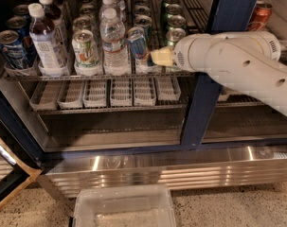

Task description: Pick green can from top shelf of fridge

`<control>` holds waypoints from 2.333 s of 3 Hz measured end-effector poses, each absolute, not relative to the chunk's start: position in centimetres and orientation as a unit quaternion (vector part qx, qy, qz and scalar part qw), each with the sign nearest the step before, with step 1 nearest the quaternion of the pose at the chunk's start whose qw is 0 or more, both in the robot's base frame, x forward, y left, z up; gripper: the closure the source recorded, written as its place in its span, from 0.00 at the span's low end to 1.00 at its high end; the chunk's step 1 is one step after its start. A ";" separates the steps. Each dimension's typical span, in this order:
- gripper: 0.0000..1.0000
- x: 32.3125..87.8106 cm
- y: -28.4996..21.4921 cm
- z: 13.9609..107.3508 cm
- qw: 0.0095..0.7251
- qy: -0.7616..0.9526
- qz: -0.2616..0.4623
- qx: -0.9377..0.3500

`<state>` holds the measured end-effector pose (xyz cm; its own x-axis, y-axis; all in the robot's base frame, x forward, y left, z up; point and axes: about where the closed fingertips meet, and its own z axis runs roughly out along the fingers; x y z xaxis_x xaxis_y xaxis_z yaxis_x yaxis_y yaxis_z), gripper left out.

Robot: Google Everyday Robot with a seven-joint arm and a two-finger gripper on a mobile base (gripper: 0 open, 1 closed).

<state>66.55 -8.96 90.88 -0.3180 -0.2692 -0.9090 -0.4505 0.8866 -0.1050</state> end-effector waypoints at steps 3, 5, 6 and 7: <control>0.63 68.2 -9.6 90.4 0.545 0.806 0.093 -0.212; 1.00 69.1 -9.8 90.4 0.546 0.807 0.097 -0.205; 1.00 69.9 -10.0 90.4 0.548 0.806 0.097 -0.200; 1.00 70.1 -9.9 90.1 0.546 0.808 0.098 -0.200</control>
Offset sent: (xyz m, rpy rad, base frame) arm 0.1295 -0.0263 -0.1410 0.1840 0.1123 -0.0611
